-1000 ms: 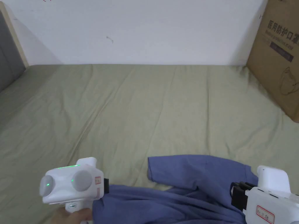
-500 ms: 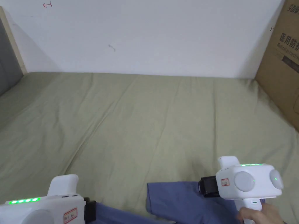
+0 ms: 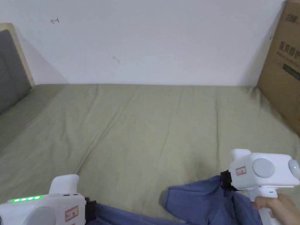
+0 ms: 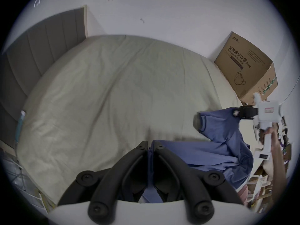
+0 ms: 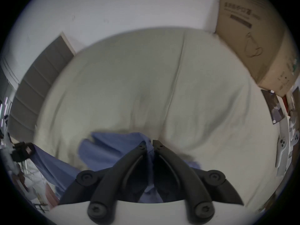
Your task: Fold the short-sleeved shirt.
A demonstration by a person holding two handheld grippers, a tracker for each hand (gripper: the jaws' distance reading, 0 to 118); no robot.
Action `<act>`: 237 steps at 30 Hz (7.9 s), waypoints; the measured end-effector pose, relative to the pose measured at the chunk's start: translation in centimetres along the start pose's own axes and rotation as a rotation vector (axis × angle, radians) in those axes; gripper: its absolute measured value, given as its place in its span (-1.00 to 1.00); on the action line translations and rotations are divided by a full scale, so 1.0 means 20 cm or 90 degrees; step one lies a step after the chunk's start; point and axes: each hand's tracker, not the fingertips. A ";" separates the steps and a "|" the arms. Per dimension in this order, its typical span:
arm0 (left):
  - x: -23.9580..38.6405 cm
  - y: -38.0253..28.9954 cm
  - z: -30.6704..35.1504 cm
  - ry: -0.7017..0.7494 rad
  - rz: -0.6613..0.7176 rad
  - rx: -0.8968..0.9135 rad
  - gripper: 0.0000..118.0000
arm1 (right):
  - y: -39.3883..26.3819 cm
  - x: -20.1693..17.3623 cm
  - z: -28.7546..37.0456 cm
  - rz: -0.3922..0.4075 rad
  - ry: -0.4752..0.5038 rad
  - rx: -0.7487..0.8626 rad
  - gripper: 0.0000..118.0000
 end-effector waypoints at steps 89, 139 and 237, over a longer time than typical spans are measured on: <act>-0.44 -0.30 0.09 0.229 -0.134 0.032 -0.93 | -0.92 0.19 0.60 -0.233 0.008 0.046 -0.91; -0.62 -0.91 0.34 0.059 0.037 -0.046 -0.95 | -1.63 -0.06 0.86 -0.155 -0.033 0.044 -1.00; -0.65 -0.41 0.26 0.038 -0.028 -0.046 -0.93 | -1.06 0.17 0.65 -0.201 -0.032 -0.019 -0.80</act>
